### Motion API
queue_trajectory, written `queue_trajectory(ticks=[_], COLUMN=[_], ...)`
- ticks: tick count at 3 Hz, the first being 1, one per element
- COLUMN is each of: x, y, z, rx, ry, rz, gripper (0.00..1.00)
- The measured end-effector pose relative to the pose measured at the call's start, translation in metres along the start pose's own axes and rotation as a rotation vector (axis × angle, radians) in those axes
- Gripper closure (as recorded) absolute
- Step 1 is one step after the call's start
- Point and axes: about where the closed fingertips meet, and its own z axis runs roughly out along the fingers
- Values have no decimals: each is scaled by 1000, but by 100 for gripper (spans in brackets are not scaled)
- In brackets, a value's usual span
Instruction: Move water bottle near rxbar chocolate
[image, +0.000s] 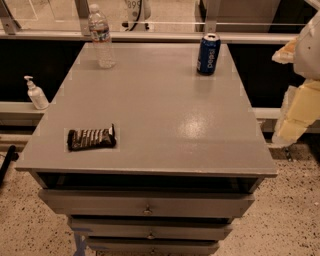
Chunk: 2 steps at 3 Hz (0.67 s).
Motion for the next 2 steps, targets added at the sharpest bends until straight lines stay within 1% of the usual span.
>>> queue_trajectory(ticks=[1,2], x=[0,-7], y=[0,-1], z=[0,4], rx=[0,-4], ry=[0,-39], rz=[0,4], gripper=[0,0])
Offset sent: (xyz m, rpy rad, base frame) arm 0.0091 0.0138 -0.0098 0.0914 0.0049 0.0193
